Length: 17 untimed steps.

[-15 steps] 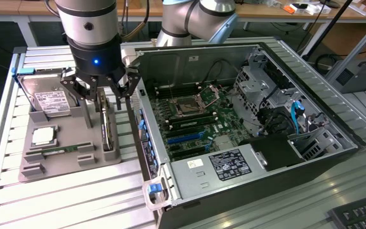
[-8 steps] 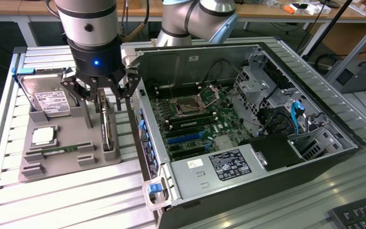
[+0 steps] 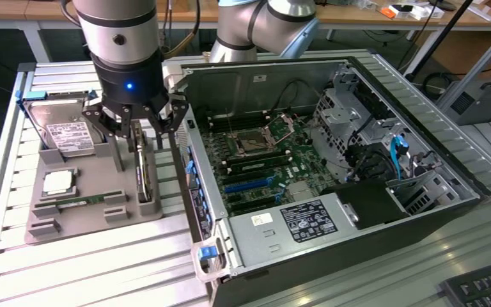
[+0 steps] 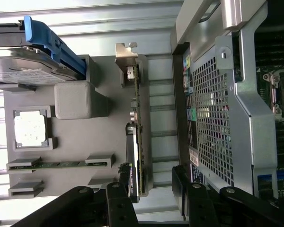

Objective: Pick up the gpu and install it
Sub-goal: 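Pick up the gpu and move the gpu toward the slot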

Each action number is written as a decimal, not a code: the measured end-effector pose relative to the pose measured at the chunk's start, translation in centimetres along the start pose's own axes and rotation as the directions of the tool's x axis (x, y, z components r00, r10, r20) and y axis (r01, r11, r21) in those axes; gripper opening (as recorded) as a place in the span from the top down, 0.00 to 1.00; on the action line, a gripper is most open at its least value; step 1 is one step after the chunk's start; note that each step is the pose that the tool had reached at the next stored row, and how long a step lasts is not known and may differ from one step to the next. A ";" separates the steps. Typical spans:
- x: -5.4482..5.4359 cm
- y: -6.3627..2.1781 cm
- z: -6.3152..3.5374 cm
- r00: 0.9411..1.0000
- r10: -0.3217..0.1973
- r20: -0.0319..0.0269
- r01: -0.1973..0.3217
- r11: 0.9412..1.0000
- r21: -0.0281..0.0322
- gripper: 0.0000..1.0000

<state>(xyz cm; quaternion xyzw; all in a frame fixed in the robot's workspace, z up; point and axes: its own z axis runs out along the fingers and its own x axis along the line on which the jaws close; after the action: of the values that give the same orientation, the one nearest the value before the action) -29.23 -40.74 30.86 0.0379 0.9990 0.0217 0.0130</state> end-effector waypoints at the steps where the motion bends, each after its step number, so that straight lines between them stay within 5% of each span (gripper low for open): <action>1: 0.0 -0.01 0.02 1.000 0.000 0.000 0.000 1.000 0.000 0.52; 17: 0.0 -0.14 0.30 1.000 0.000 0.000 0.000 1.000 0.000 0.52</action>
<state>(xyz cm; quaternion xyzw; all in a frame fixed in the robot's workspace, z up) -29.25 -40.86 30.55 0.0379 0.9990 0.0217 0.0131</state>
